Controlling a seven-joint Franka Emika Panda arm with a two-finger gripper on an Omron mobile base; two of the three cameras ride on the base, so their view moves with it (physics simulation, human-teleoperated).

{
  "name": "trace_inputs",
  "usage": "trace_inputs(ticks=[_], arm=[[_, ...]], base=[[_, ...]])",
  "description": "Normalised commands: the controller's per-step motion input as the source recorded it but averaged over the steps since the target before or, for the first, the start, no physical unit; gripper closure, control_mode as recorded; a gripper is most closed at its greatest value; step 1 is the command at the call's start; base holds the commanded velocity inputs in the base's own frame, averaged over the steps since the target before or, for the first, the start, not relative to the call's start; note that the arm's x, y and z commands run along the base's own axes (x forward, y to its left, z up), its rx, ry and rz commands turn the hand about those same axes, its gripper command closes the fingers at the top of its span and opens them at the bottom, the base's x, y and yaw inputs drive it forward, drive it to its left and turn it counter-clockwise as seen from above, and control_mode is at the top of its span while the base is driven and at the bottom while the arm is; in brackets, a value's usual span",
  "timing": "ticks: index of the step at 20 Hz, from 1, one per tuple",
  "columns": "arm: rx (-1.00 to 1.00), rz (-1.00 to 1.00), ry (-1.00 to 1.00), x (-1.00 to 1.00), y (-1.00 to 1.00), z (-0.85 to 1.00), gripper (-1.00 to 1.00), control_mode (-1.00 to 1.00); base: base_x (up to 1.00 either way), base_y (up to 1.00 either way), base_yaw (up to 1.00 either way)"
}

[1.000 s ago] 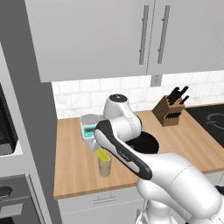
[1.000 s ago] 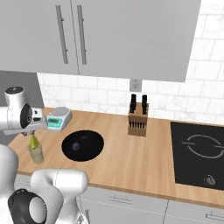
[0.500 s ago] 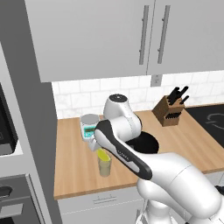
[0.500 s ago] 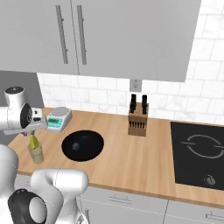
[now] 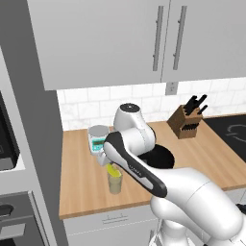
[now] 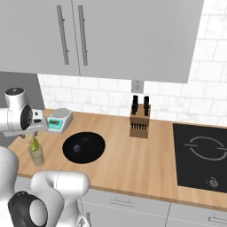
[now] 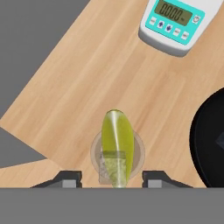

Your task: Grab a lemon wedge from the fridge and one ice cube from the ice bowl, and put them in the glass of lemonade.

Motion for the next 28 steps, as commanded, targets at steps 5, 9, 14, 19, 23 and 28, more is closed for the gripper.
trace_inputs(ticks=[5, 9, 14, 19, 23, 28], arm=[[0.0, 0.0, 0.0, 0.0, 0.0, 0.0, -1.0, -1.0], [0.0, 0.0, 0.0, 0.0, 0.0, 0.0, -1.0, -1.0], [0.0, 0.0, 0.0, -0.17, 0.0, 0.0, -1.0, -1.0], [0.0, 0.0, -0.02, -0.1, 0.0, 0.0, -1.0, -1.0], [0.0, 0.0, -0.04, -0.08, -0.01, 0.0, -1.0, -1.0], [0.02, 0.0, -0.09, -0.09, -0.09, 0.0, -1.0, -1.0]], base=[[0.0, 0.0, 0.0], [0.0, 0.0, 0.0], [0.0, 0.0, 0.0], [0.0, 0.0, 0.0], [0.0, 0.0, 0.0], [0.0, 0.0, 0.0]])
